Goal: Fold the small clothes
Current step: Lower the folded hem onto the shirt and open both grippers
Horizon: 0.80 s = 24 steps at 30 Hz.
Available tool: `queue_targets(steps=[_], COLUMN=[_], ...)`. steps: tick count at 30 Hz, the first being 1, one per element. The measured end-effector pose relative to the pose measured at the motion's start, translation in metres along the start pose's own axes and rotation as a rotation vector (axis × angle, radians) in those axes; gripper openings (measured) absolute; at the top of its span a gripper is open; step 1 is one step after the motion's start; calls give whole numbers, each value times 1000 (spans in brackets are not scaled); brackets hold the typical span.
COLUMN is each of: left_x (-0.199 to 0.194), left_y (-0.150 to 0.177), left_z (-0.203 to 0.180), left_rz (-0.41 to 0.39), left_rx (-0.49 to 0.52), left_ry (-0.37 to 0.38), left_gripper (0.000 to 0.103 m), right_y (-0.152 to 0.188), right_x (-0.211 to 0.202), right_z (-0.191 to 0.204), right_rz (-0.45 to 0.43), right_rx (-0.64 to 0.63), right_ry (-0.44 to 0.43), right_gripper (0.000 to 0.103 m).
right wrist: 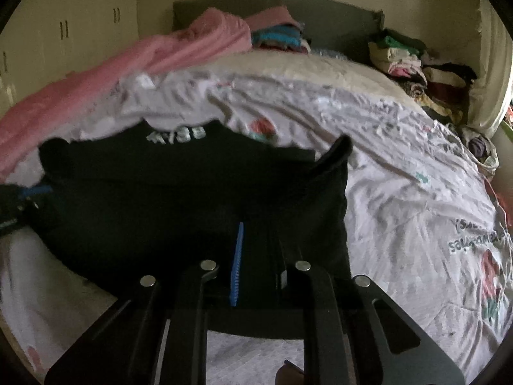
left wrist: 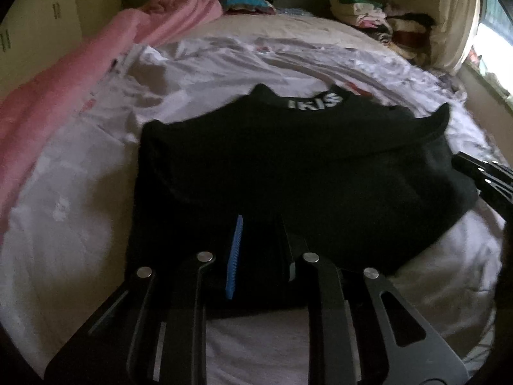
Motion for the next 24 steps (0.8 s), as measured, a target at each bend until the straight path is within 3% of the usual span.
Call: queue_targets(steps=[11, 20, 24], left_x=[27, 40, 32], left_y=[-22, -53, -76], left_z=[30, 35, 43], left_rz=[19, -37, -112], left_rx=[-77, -127, -152], left_ry=[-34, 5, 24], left_gripper=[14, 17, 23], right_y=[-15, -47, -59], right_x=[54, 81, 87], right_z=[-18, -31, -40], right_rz=[57, 41, 26], right_rx=[14, 22, 40], right_ry=[13, 25, 39], right_gripper=[14, 14, 14])
Point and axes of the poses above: each gripper's, at about its wrist camera, not at the fingertips, and x roughly the way its jaws point, z to its left, y to its underside, the point moved 7 cm from there along x, roughly the way its jaws point, and after that the axes turned 14 degrees about -x, right-handed, at the moved point
